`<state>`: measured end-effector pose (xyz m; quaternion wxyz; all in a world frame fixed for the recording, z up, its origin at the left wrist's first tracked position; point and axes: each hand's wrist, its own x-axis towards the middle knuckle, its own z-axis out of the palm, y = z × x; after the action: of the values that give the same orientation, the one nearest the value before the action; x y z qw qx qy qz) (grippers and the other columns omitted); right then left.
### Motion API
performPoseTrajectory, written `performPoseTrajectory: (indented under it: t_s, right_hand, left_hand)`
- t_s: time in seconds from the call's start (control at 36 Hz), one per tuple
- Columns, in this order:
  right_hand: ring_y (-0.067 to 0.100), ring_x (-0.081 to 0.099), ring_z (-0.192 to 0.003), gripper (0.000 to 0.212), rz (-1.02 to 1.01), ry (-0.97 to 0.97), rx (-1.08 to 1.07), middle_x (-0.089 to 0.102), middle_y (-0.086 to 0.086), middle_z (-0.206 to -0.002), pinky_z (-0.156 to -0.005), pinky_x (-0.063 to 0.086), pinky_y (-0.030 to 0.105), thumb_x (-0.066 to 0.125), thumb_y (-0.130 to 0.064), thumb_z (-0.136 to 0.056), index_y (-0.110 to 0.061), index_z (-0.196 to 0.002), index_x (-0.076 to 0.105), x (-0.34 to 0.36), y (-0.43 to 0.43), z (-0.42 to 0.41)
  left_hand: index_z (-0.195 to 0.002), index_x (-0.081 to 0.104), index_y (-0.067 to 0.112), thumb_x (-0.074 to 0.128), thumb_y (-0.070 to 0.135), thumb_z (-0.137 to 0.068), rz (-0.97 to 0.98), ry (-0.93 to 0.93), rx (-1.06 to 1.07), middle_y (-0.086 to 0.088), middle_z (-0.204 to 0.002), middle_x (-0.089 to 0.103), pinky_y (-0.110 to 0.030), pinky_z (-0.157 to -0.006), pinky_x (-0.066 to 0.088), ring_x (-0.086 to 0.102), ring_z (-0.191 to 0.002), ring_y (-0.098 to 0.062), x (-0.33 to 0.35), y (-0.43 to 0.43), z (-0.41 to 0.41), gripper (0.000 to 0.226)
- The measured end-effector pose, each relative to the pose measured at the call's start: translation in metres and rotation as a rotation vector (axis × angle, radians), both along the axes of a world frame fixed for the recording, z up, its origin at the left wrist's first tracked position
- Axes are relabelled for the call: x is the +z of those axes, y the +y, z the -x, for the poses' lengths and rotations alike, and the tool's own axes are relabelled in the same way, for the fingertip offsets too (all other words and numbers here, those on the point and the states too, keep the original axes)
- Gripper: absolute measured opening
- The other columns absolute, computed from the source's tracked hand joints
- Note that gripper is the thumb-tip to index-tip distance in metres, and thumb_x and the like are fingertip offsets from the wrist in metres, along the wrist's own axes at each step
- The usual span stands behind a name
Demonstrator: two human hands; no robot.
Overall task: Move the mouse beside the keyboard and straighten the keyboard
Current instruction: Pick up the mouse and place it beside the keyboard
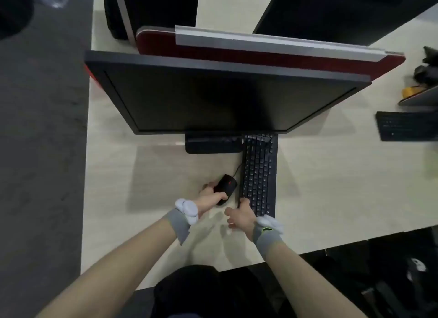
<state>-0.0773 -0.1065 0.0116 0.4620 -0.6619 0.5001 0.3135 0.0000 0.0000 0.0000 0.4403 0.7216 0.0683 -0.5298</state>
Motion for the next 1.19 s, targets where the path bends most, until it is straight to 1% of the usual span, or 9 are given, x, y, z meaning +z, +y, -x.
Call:
performPoseTrajectory:
  t_s: [0.17,0.28,0.42,0.67,0.81,0.92,1.0,1.06,1.19]
  right_hand:
    - [0.026,0.063,-0.09,0.075,-0.02,0.008,-0.08,0.06,0.02,-0.125,-0.087,0.061,0.044,0.061,-0.013,-0.09,-0.008,-0.153,0.022,-0.007,0.003,0.007]
    - [0.027,0.06,-0.087,0.07,-0.03,-0.048,-0.145,0.057,0.01,-0.106,-0.089,0.059,0.045,0.06,-0.008,-0.09,-0.009,-0.15,0.024,-0.013,0.006,0.012]
    - [0.027,0.06,-0.085,0.061,0.02,-0.097,-0.159,0.058,0.016,-0.128,-0.086,0.058,0.045,0.061,-0.005,-0.089,-0.007,-0.144,0.034,-0.021,0.007,0.019]
    - [0.026,0.059,-0.087,0.072,-0.009,-0.122,-0.136,0.056,0.017,-0.136,-0.089,0.057,0.045,0.061,-0.002,-0.089,-0.009,-0.153,0.031,-0.031,0.005,0.012]
    - [0.026,0.059,-0.081,0.057,-0.021,-0.137,-0.149,0.062,0.009,-0.099,-0.087,0.058,0.047,0.062,-0.003,-0.087,-0.008,-0.141,0.045,-0.034,0.0,0.0]
    - [0.022,0.059,-0.081,0.047,-0.074,-0.137,-0.174,0.059,0.014,-0.1,-0.081,0.059,0.041,0.065,-0.006,-0.089,-0.003,-0.133,0.05,-0.032,-0.002,-0.006]
    - [0.015,0.057,-0.071,0.041,-0.1,-0.149,-0.207,0.06,0.015,-0.098,-0.073,0.058,0.033,0.062,-0.003,-0.089,-0.011,-0.126,0.047,-0.032,-0.006,-0.006]
    - [0.015,0.057,-0.068,0.04,-0.102,-0.152,-0.236,0.061,0.012,-0.091,-0.078,0.059,0.038,0.06,-0.001,-0.089,-0.018,-0.123,0.045,-0.033,-0.011,-0.003]
    - [0.019,0.059,-0.069,0.038,-0.133,-0.144,-0.269,0.063,0.012,-0.084,-0.085,0.058,0.041,0.061,-0.002,-0.087,-0.004,-0.125,0.061,-0.035,-0.028,0.009]
  left_hand:
    - [-0.143,0.05,0.014,0.065,0.021,-0.085,-0.017,-0.009,-0.019,-0.018,-0.14,0.053,-0.044,-0.111,0.042,0.05,-0.13,-0.038,-0.009,0.002,0.003,0.061]
    - [-0.145,0.049,0.016,0.063,0.029,-0.08,0.004,0.016,-0.002,-0.016,-0.142,0.053,-0.044,-0.113,0.041,0.05,-0.131,-0.036,-0.009,0.005,0.002,0.068]
    - [-0.148,0.046,0.017,0.059,0.034,-0.072,0.011,0.033,0.014,-0.014,-0.146,0.05,-0.043,-0.114,0.04,0.048,-0.134,-0.035,-0.014,0.012,0.005,0.079]
    - [-0.136,0.058,0.018,0.053,0.036,-0.065,0.008,0.019,0.035,-0.015,-0.138,0.052,-0.041,-0.11,0.042,0.053,-0.127,-0.034,-0.026,0.014,0.009,0.074]
    - [-0.139,0.055,0.019,0.052,0.036,-0.065,0.003,0.008,0.012,-0.015,-0.139,0.051,-0.043,-0.109,0.043,0.053,-0.126,-0.036,-0.032,0.008,0.007,0.075]
    - [-0.142,0.052,0.021,0.054,0.035,-0.066,-0.015,-0.005,0.03,-0.014,-0.137,0.051,-0.042,-0.107,0.045,0.055,-0.122,-0.038,-0.03,0.005,0.012,0.077]
    - [-0.141,0.054,0.019,0.056,0.033,-0.064,-0.02,-0.007,0.086,-0.016,-0.135,0.051,-0.041,-0.106,0.046,0.054,-0.121,-0.038,-0.028,0.002,0.017,0.078]
    - [-0.138,0.058,0.016,0.055,0.033,-0.063,-0.02,-0.012,0.124,-0.018,-0.134,0.054,-0.04,-0.107,0.045,0.054,-0.123,-0.038,-0.027,-0.001,0.019,0.077]
    - [-0.134,0.062,0.008,0.055,0.028,-0.063,-0.028,-0.048,0.212,-0.019,-0.132,0.057,-0.039,-0.11,0.044,0.054,-0.124,-0.034,-0.017,-0.008,0.028,0.074]
